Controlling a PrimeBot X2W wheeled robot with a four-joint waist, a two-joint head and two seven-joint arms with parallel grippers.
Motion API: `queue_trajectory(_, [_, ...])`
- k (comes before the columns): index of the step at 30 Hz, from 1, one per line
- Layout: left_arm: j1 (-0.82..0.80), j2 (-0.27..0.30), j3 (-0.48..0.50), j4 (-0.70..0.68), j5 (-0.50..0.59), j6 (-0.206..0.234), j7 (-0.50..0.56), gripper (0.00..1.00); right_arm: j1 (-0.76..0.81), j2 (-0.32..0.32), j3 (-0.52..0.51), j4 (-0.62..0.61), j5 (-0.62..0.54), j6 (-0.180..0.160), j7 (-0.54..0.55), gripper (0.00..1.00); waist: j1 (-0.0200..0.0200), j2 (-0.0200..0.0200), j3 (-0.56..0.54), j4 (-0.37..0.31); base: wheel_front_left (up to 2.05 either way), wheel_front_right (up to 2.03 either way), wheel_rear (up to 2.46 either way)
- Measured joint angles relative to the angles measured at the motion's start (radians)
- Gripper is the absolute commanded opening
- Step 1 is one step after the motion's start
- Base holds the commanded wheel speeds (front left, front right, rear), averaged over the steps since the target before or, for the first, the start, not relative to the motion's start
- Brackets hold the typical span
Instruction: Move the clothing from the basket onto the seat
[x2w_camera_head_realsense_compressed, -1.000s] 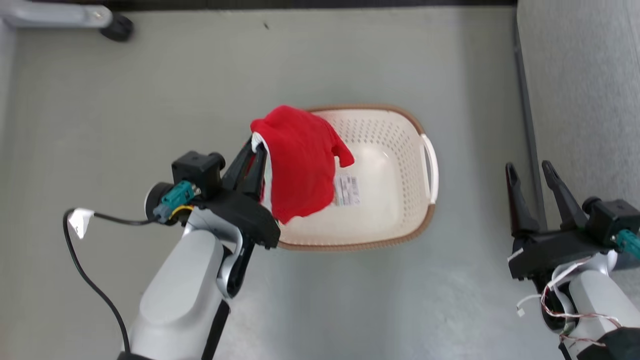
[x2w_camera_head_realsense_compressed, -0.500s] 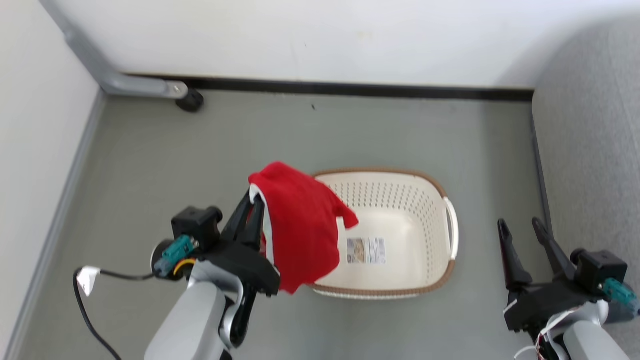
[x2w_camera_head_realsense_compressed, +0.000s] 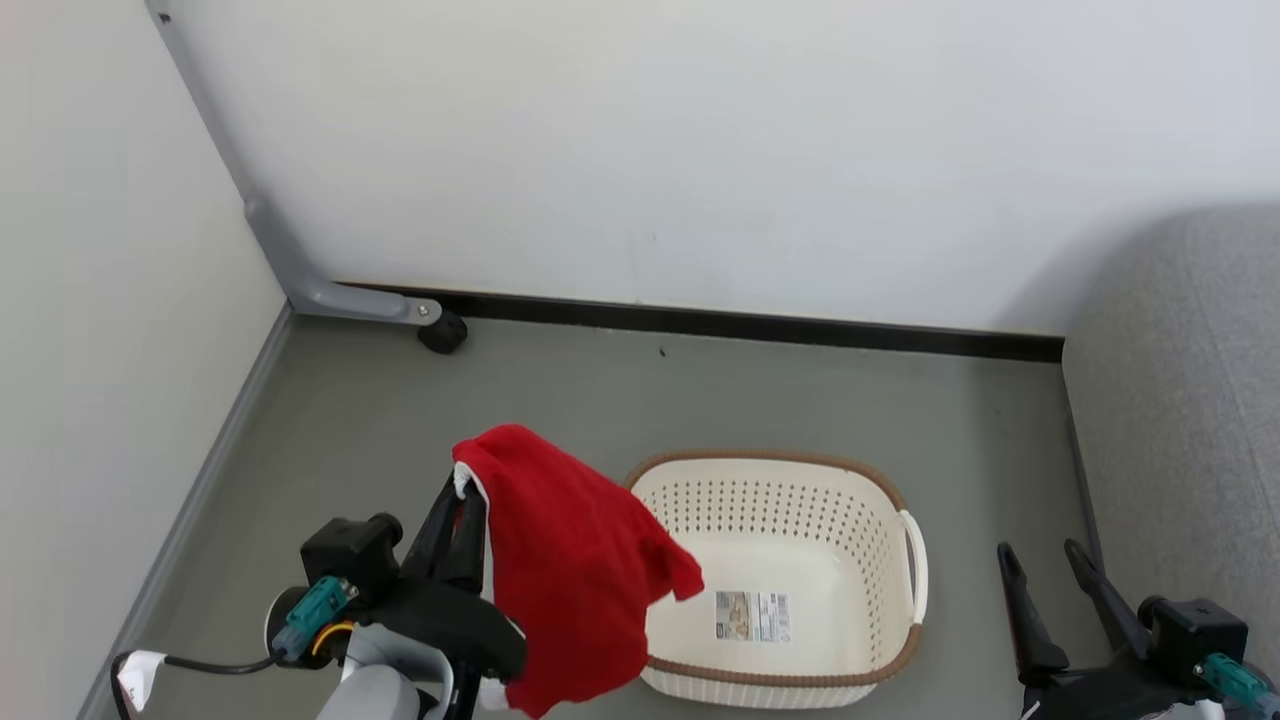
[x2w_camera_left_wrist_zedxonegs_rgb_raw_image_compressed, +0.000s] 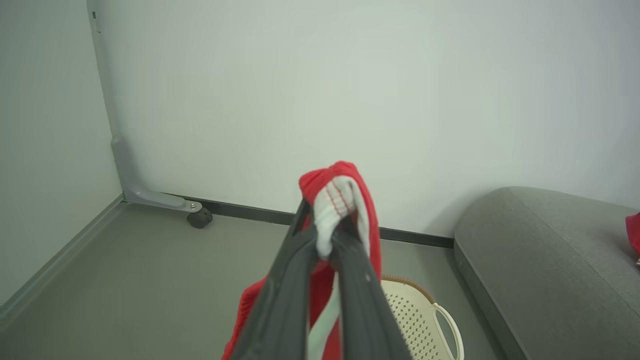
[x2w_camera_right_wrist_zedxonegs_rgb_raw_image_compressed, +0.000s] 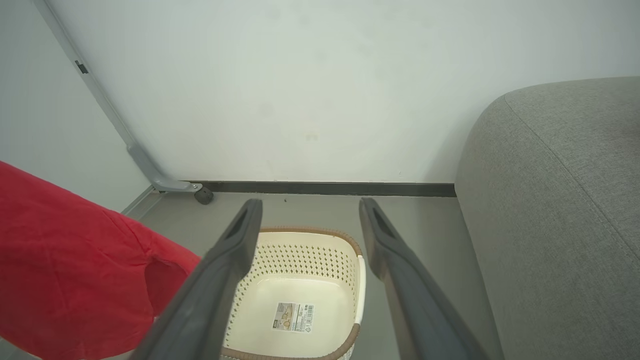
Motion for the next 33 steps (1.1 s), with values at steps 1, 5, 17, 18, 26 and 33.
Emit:
queue_trajectory(1, [0.009,0.003,0.001,-0.012,0.0,0.001,0.0,0.0,0.003,0.001,0.0,-0.004,-0.004,0.001,0.0,1.0,0.0,0.0,-0.009,0.002,0.0,0.0,0.0])
queue_trajectory(5, [0.035,0.008,0.009,-0.057,0.0,0.01,0.0,0.0,0.01,0.007,-0.003,-0.016,-0.006,0.001,0.0,1.0,0.0,0.0,-0.036,0.007,0.0,0.0,0.0])
queue_trajectory(17, [0.066,0.018,0.021,-0.158,0.0,0.03,-0.001,0.0,0.024,0.019,-0.005,-0.041,-0.031,0.01,0.0,1.0,0.0001,0.0001,-0.048,-0.006,0.0,0.0,0.0])
queue_trajectory(18, [0.069,0.02,0.021,-0.164,0.0,0.034,-0.001,0.0,0.024,0.019,-0.005,-0.042,-0.031,0.012,0.0,1.0,0.0002,0.0001,-0.047,-0.007,0.0,0.0,0.0])
queue_trajectory(26, [0.078,0.02,0.016,-0.21,0.0,0.035,-0.001,0.0,-0.004,0.016,0.056,-0.068,-0.043,0.036,0.0,1.0,0.0002,0.0001,-0.042,-0.012,0.0,0.0,0.0])
queue_trajectory(33, [0.074,0.019,-0.017,-0.241,0.01,0.034,0.019,0.0,-0.143,0.01,0.236,-0.071,-0.091,0.044,0.0,1.0,0.0004,0.0002,-0.031,-0.018,0.0,0.0,0.0])
